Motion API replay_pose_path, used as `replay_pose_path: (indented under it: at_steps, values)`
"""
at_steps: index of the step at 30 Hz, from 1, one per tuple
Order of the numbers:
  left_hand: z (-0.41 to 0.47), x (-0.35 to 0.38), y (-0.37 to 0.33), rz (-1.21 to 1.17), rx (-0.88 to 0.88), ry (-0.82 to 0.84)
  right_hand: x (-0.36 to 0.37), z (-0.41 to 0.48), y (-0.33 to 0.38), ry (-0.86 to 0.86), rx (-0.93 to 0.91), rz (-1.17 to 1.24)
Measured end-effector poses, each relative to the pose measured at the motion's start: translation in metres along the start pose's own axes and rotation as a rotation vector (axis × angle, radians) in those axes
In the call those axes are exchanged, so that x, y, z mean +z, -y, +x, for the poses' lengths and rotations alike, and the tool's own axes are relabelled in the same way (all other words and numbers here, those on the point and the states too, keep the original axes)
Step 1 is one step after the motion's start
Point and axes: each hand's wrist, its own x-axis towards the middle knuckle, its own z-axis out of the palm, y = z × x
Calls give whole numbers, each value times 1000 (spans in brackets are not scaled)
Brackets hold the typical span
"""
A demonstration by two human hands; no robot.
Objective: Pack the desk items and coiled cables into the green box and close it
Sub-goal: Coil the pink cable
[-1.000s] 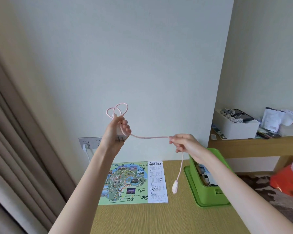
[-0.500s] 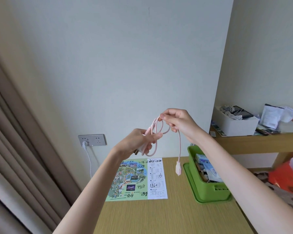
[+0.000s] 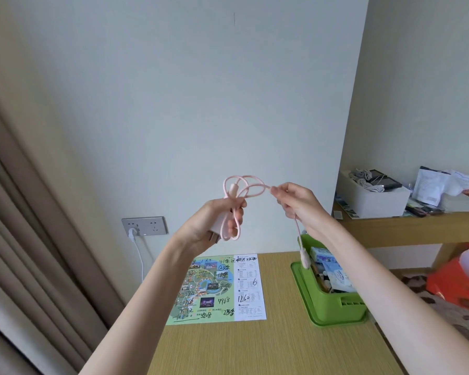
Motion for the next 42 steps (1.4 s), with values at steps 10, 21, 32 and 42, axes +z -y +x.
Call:
replay_pose_path:
  at_steps: [10, 21, 32, 42]
  values:
    - [9, -9, -2, 63, 202, -234, 17, -10, -19, 104, 35, 46]
    - [15, 14, 6, 277, 196, -284, 47, -21, -4, 230, 100, 4]
    - [14, 10, 3, 132, 233, -220, 15, -18, 3, 280, 120, -147]
    - [15, 6, -3, 666, -82, -101, 9, -6, 45, 235, -321, -547]
